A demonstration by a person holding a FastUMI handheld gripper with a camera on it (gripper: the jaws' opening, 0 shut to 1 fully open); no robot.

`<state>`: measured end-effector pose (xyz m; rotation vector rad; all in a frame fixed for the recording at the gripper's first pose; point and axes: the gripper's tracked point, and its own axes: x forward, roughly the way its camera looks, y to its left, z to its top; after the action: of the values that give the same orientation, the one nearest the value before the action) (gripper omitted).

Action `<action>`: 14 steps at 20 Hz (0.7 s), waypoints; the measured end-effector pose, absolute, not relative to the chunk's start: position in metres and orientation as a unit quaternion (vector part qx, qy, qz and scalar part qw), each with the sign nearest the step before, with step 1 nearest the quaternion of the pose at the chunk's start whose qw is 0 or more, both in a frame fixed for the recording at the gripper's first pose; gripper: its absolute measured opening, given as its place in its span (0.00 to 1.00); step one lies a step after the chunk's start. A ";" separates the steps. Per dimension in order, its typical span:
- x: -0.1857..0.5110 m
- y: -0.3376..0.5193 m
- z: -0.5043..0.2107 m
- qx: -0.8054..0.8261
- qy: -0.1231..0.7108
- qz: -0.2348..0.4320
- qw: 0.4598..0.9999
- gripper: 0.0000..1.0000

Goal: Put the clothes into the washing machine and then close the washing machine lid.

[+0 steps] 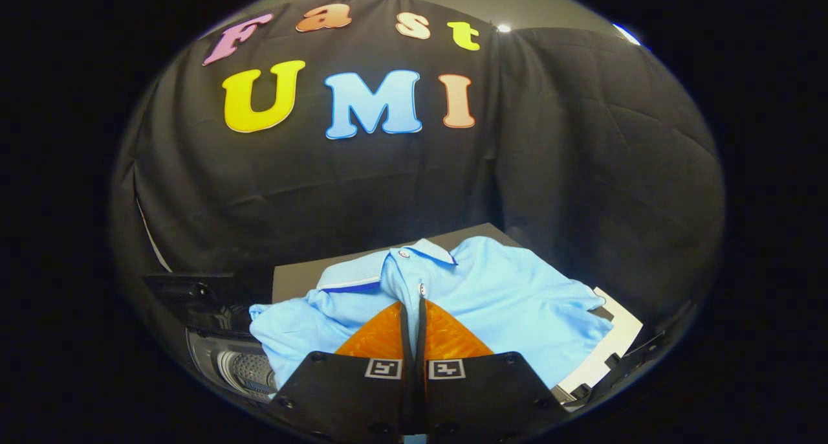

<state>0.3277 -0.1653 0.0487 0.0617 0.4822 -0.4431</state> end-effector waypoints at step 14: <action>0.330 -0.031 0.089 -0.003 0.196 -0.163 0.967 0.01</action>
<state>0.3300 -0.0313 0.0895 -0.0060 0.3973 -0.3289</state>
